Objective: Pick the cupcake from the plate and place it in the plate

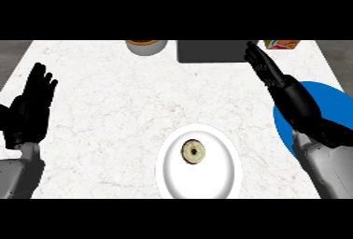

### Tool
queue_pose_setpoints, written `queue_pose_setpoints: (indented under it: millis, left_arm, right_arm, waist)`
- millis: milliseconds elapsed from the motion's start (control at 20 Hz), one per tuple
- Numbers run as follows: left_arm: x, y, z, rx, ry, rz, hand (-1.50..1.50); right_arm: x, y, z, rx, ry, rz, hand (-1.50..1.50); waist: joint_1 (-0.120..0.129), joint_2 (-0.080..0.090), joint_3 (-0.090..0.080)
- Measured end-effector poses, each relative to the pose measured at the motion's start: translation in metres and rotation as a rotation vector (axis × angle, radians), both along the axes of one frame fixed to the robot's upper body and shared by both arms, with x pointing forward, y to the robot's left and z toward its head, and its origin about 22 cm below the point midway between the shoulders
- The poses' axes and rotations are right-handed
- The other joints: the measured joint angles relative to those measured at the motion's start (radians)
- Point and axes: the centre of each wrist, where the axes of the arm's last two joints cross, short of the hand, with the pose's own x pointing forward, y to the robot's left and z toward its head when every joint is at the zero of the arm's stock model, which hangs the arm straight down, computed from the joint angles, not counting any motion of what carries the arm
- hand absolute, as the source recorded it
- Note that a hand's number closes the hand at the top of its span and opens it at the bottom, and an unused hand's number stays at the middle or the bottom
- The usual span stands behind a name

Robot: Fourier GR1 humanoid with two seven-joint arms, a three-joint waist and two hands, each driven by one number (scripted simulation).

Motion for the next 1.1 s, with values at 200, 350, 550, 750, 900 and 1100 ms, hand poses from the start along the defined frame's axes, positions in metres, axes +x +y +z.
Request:
queue_pose_setpoints:
  millis: [200, 350, 550, 750, 900, 1100]
  left_arm:
    - [-0.011, -0.012, -0.028, -0.012, 0.121, -0.057, 0.0]
    - [-0.023, -0.027, -0.058, -0.038, 0.251, -0.125, 0.0]
    - [-0.039, -0.049, -0.085, -0.09, 0.343, -0.215, 0.0]
    - [-0.056, -0.053, -0.104, -0.112, 0.381, -0.244, 0.0]
    - [-0.059, -0.061, -0.104, -0.119, 0.392, -0.254, 0.0]
    - [-0.061, -0.063, -0.106, -0.124, 0.399, -0.251, 0.0]
  right_arm:
    - [0.018, -0.002, 0.012, 0.041, 0.017, 0.019, 1.5]
    - [0.032, -0.006, 0.028, -0.048, -0.01, 0.009, 1.5]
    - [0.04, -0.016, 0.002, -0.06, -0.021, -0.221, -1.5]
    - [0.036, -0.016, -0.038, 0.038, -0.023, -0.262, -1.5]
    - [0.03, -0.027, -0.058, 0.047, -0.034, -0.231, -1.5]
    - [0.026, -0.032, -0.045, -0.06, -0.025, -0.185, -1.5]
  waist:
    - [0.014, -0.002, -0.005]
    - [0.016, 0.001, -0.013]
    - [0.018, 0.003, -0.01]
    - [0.015, -0.001, -0.008]
    - [0.011, -0.003, -0.008]
    - [0.006, -0.006, -0.008]
